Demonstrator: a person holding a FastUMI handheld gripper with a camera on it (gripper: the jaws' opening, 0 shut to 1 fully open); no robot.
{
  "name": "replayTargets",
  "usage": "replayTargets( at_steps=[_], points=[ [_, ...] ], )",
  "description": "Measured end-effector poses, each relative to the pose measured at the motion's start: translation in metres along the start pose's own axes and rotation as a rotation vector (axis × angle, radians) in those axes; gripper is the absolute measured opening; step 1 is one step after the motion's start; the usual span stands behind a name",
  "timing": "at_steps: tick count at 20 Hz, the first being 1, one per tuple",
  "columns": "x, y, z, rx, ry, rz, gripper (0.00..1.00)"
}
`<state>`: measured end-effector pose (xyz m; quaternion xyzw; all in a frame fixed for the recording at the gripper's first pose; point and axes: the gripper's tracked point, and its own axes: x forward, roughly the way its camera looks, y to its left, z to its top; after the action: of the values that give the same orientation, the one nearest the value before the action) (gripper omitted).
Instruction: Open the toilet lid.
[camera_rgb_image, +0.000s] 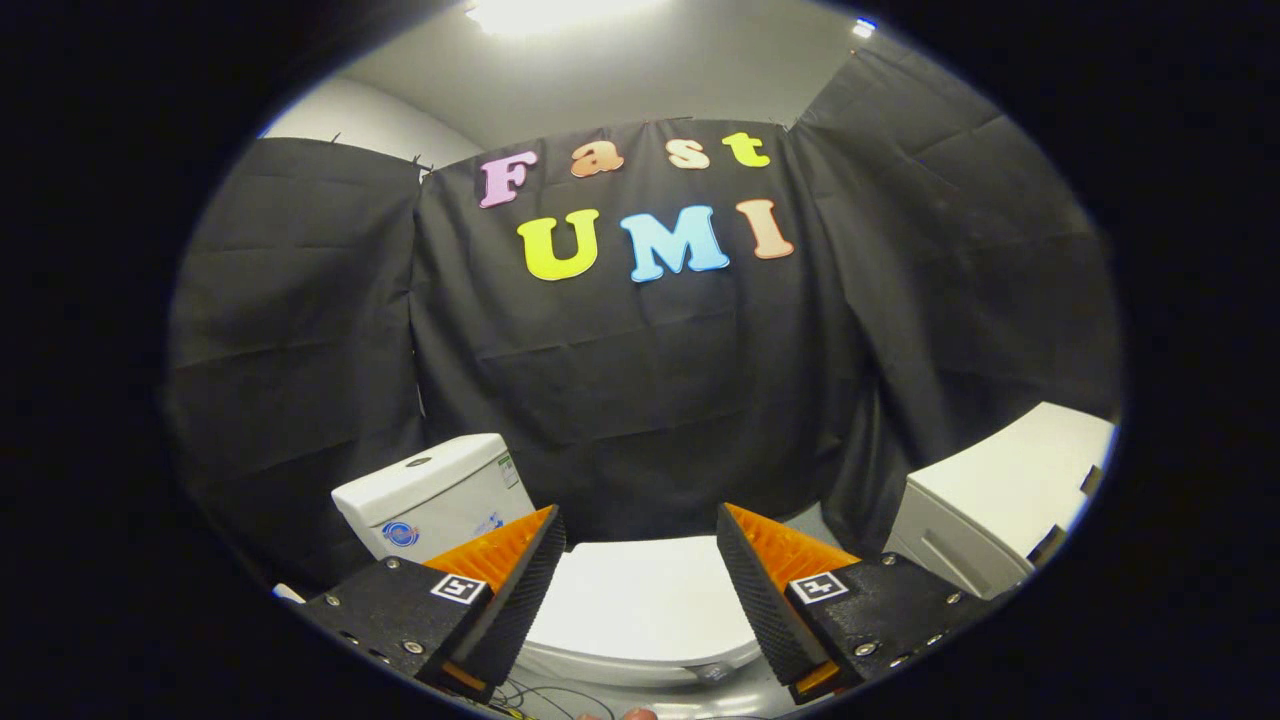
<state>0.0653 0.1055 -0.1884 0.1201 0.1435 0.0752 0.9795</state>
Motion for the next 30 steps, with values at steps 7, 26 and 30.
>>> replayTargets(
  at_steps=[7, 26, 30],
  points=[
    [0.021, -0.027, -0.107, 0.285, 0.159, -0.006, 0.96],
    [0.023, -0.081, -0.282, 0.679, 0.464, -0.209, 0.94],
    [0.027, -0.103, -0.299, 0.808, 0.445, -0.224, 0.91]
  ],
)
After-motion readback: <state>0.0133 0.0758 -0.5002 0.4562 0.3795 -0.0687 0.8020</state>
